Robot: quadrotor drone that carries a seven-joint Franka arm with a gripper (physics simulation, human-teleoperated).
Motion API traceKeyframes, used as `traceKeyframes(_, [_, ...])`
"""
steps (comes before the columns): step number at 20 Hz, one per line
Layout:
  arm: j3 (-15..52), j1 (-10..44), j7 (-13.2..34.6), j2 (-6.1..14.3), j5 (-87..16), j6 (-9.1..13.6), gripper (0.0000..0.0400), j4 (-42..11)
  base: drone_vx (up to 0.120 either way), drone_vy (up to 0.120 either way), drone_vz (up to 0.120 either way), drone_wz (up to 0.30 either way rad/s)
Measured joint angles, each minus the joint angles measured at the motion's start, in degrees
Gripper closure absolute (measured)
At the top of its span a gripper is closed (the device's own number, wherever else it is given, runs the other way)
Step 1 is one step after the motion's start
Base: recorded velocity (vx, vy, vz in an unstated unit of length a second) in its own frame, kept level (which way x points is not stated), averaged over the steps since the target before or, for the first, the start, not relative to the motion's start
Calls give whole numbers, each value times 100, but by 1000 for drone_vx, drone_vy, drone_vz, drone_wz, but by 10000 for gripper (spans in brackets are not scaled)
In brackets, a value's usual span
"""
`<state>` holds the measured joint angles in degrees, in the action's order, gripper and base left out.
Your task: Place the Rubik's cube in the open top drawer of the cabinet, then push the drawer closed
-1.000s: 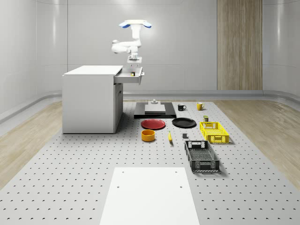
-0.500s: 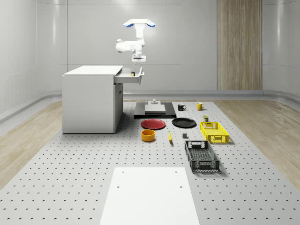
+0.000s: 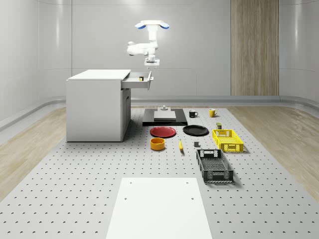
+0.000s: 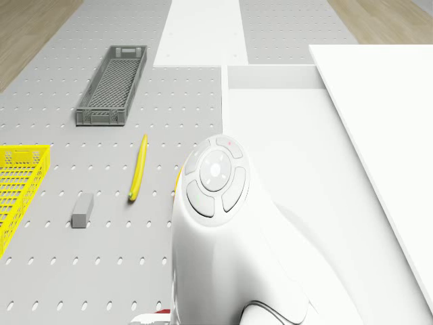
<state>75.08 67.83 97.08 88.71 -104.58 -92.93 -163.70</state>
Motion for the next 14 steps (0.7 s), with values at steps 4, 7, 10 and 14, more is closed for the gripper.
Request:
traceKeyframes(4, [1,1,0,2,1,-2,0,0,0,120,0,0])
traceKeyframes(7, [1,1,1,3,2,-3,0,0,0,120,0,0])
traceKeyframes(10, [1,1,1,5,3,-4,0,0,0,120,0,0])
traceKeyframes(14, [1,2,1,6,3,-6,0,0,0,120,-20,0])
